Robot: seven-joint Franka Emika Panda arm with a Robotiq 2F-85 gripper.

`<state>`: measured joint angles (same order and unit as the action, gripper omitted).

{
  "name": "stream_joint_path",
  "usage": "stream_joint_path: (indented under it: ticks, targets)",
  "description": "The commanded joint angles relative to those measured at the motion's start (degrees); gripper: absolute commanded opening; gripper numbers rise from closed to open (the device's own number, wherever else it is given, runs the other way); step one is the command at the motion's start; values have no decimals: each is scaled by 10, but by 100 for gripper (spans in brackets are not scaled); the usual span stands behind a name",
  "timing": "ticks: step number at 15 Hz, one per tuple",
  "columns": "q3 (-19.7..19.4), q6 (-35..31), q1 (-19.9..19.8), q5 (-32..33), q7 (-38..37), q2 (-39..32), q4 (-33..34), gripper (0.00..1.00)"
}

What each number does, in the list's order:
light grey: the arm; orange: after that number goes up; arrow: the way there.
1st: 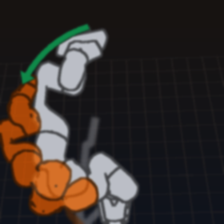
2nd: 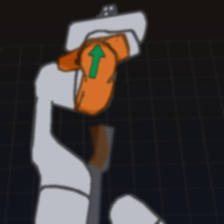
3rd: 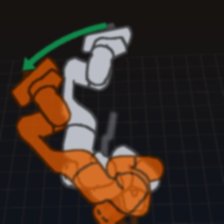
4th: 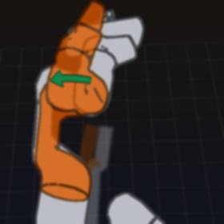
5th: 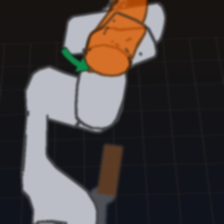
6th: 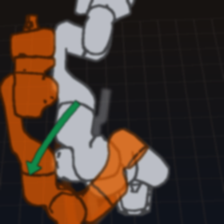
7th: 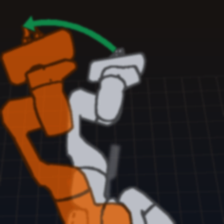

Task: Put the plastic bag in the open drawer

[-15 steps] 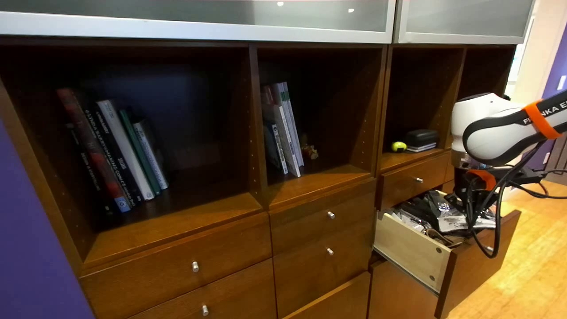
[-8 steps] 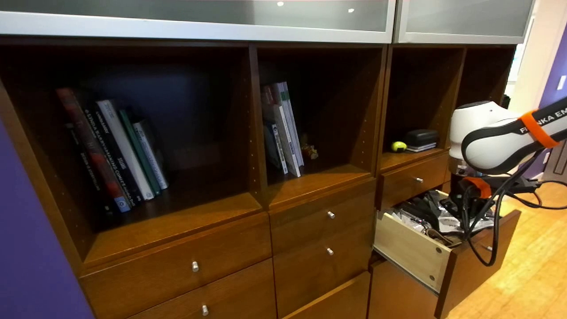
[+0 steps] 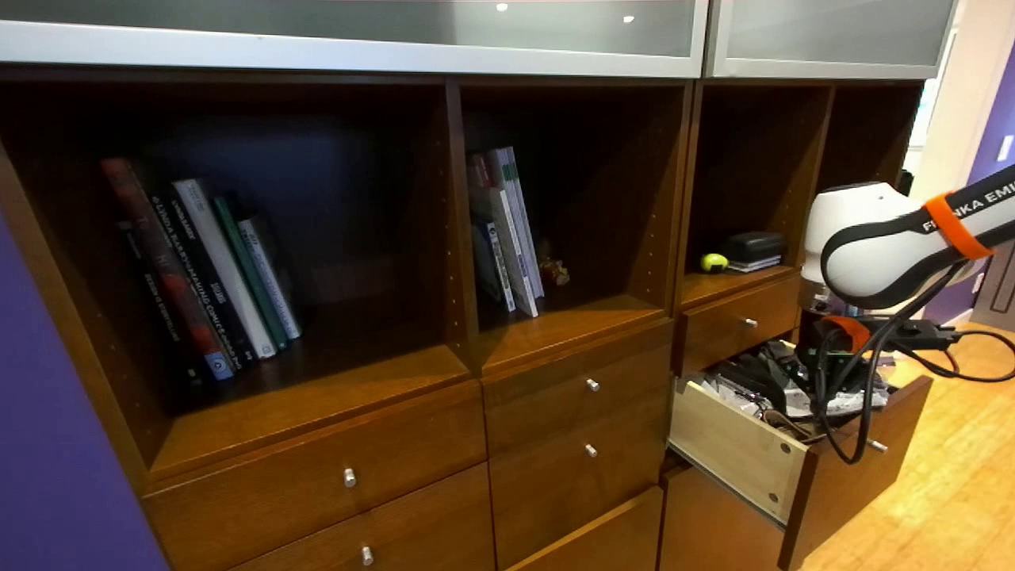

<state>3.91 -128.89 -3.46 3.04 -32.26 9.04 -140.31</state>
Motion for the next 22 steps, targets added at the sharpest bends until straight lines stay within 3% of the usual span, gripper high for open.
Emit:
stream_joint_path:
  ticks: [1,2,5,6,7,13,17,18,22]
  targets:
    - [-4,-17,20,-50,26,3,-8,0]
    - [-6,-13,22,-64,36,8,-5,0]
    - [-8,-1,13,-27,38,37,3,0]
    - [-9,7,10,-17,44,46,6,26]
    - [-9,12,7,-2,48,55,8,27]
    - [14,61,13,98,116,103,20,68]
    - [17,112,20,96,143,105,39,95]
    - [13,129,23,72,146,99,47,99]
    - [19,167,9,87,84,79,57,100]
